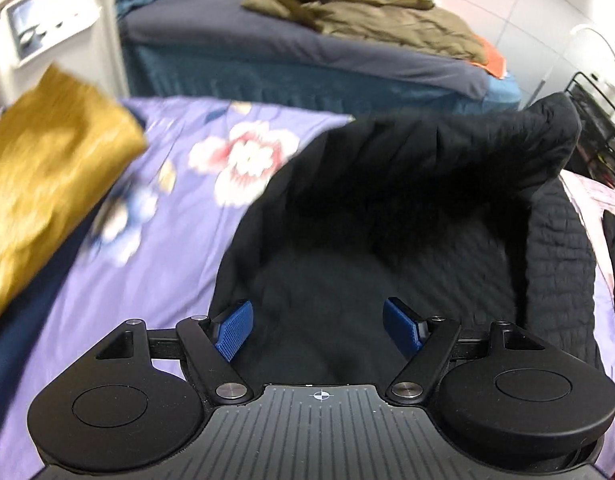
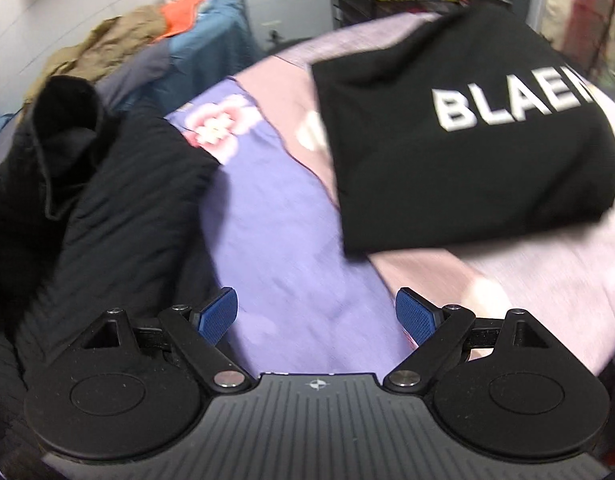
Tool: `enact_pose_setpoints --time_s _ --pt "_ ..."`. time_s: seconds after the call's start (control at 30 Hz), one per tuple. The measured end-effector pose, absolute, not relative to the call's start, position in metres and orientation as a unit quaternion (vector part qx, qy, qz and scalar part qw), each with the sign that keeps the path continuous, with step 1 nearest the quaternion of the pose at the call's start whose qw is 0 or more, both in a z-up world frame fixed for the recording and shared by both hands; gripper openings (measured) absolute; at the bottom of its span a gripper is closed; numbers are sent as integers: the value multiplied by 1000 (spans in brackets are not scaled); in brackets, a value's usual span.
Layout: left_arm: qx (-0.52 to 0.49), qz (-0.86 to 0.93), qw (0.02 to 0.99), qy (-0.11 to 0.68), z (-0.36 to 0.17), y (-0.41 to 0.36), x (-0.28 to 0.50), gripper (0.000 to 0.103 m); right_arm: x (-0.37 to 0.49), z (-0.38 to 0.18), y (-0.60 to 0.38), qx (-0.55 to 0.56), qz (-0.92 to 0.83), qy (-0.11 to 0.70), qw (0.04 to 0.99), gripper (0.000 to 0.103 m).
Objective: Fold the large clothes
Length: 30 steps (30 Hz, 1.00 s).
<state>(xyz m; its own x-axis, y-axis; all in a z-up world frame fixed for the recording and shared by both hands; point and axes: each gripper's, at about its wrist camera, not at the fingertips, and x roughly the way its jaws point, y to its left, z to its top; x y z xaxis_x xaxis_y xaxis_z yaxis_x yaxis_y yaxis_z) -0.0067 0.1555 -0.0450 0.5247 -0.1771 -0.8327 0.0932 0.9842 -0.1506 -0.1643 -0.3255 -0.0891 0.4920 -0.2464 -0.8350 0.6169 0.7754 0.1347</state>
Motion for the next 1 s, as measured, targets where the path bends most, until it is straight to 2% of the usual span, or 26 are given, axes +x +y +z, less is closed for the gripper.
enact_pose_setpoints --time_s 0.3,0.43,0.6,0.73,0.9,1.0 --pt "-80 -96 819 559 -82 130 -84 103 -147 -105 -248 165 -129 452 867 91" --pt "-98 -122 805 572 -87 109 -91 103 -142 -106 -191 58 -37 442 895 96" --pt "-98 -148 795 580 -94 84 -91 103 -144 -119 -128 -101 66 435 892 96" --pt "-74 -150 790 590 -108 67 -89 103 -138 -140 -108 -155 94 445 877 96" --pt "-46 -160 785 597 -117 51 -90 103 -128 -164 -106 -172 90 471 860 83" --pt "-45 -160 782 601 -122 51 -87 103 -121 -170 -107 -182 76 483 853 70"
